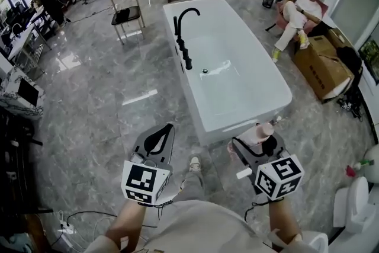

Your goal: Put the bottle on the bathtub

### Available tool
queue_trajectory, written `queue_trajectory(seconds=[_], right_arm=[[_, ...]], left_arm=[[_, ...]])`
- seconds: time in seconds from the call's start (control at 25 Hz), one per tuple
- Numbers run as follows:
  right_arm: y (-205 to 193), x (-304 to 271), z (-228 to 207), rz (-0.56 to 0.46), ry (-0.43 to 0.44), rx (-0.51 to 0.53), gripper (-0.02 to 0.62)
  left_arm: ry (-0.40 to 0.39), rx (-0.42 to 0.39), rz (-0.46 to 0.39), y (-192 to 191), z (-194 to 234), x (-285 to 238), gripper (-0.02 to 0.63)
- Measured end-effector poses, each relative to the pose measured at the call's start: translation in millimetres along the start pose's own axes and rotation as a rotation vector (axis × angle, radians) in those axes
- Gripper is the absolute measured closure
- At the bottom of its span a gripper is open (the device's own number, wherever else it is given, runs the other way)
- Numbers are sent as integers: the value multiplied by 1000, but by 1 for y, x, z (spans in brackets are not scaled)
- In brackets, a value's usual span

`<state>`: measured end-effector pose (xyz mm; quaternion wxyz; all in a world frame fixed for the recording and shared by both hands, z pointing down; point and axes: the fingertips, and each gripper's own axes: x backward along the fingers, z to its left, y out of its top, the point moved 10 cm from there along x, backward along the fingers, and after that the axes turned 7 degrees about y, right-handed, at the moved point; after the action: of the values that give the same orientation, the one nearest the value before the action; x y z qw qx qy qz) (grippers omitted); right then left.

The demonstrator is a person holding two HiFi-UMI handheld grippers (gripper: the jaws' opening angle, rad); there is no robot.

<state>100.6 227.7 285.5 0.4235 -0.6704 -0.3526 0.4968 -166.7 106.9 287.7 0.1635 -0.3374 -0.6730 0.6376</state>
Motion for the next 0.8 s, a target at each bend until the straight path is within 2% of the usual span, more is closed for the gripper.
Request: queue_trajectory(seconds=[0.4,0.56,0.8], right_arm=[[60,-148,-69,-5,56,21,229],[72,-195,-95,-20,60,28,229],[82,-263,-121,-20,60,5,229]], left_arm=[[8,91,57,-4,80,-136,584],[35,72,74,-7,107,-178,584],[50,-41,95,-15,129,-222,584]])
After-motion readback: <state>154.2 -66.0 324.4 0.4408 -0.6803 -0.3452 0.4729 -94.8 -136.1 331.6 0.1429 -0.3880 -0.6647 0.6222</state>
